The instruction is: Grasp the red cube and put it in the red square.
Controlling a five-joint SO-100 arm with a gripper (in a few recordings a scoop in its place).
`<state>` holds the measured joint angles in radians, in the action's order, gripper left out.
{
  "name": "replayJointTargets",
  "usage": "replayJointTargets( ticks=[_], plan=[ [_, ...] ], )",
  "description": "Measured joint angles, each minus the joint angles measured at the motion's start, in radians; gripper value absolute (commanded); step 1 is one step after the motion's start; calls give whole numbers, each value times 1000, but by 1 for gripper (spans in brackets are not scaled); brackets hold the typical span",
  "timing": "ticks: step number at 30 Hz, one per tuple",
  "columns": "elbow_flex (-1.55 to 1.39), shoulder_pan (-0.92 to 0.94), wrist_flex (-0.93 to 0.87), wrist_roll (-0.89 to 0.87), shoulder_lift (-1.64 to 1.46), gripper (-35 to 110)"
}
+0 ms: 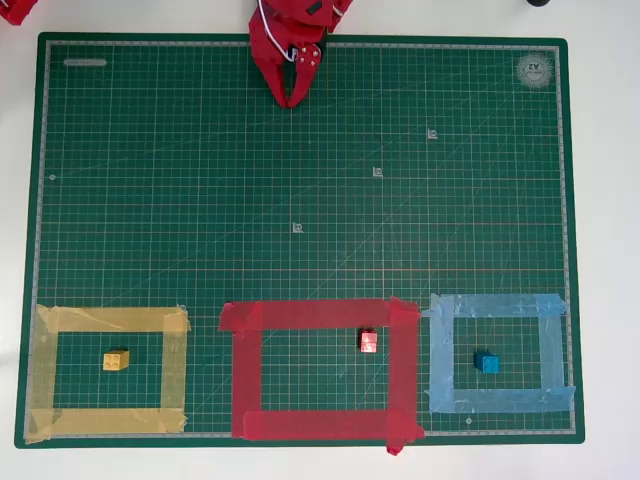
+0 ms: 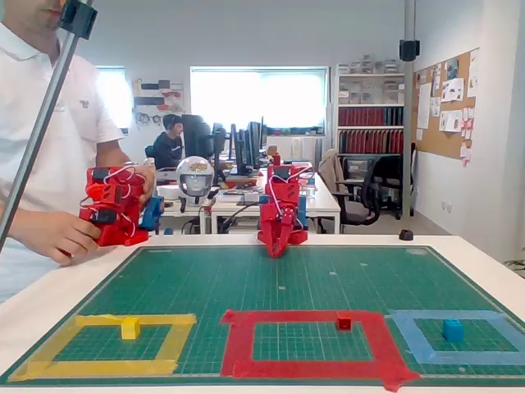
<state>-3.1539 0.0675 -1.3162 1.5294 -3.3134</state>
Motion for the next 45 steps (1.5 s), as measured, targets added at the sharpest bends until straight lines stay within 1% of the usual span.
replayJointTargets(
  ticks=[45],
  plan=[
    [0,-18,0,0,0,-1]
  ],
)
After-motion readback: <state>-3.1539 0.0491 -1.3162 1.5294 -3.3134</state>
